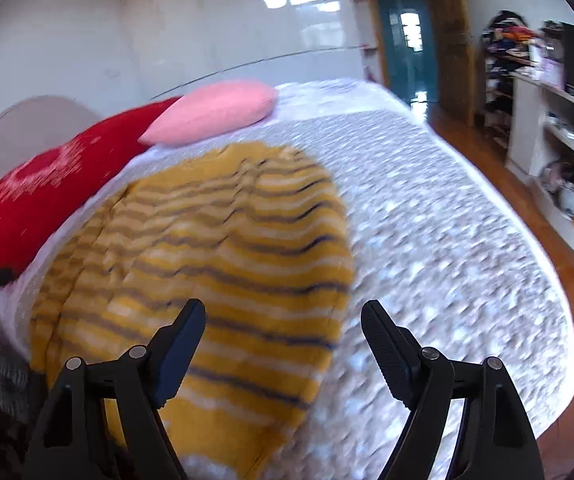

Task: Fold small clothes
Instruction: 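Grasp a sleeve cuff of the yellow sweater with the right gripper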

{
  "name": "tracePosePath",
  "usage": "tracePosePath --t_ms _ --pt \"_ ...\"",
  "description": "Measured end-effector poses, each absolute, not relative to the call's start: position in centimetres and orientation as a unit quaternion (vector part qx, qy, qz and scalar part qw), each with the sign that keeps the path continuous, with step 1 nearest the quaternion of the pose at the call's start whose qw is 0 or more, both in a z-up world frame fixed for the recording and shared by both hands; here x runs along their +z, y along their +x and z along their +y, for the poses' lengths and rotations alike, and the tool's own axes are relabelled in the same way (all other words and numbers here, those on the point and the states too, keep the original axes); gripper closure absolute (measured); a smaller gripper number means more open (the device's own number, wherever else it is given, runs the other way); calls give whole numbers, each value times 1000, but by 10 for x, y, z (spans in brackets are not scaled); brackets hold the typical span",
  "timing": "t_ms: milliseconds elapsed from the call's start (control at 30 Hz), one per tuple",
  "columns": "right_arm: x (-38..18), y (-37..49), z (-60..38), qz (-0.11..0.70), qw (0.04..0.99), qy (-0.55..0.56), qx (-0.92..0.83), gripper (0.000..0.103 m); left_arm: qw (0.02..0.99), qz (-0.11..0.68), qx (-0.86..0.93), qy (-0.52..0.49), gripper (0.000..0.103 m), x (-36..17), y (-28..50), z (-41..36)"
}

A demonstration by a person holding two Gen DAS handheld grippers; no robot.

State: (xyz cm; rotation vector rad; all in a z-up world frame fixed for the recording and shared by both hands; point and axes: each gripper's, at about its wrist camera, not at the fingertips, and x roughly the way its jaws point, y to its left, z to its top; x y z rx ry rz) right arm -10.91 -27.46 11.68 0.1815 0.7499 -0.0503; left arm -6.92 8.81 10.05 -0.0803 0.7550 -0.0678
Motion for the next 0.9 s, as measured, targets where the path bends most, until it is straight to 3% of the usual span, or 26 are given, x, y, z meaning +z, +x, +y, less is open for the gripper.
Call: tracePosePath --t_ms 200,300,333,367,400,467,600,800,900 --pt "97 -94 -209 379 925 10 15 20 929 365 -39 -43 0 96 -75 93" --pt "82 -76 -207 394 919 26 11 40 925 374 -44 -46 0 94 -75 93" --pt "76 -71 -212 403 914 41 7 57 924 376 -45 -46 0 93 -75 93" --pt "72 -67 -219 409 910 59 3 66 924 377 -46 -47 0 92 -75 93" --pt "73 -67 -223 407 910 73 7 69 924 378 -46 -48 0 92 -76 93" --pt "81 -72 -236 400 907 125 42 95 923 378 -46 -51 0 93 -76 95" --pt "98 -87 -251 377 916 132 19 102 922 379 -46 -61 0 92 -75 98" --pt "100 -95 -300 373 909 175 -56 101 920 383 -46 -62 0 90 -74 98" --pt "107 -102 -292 374 912 169 -12 98 919 386 -49 -58 0 89 -74 93"
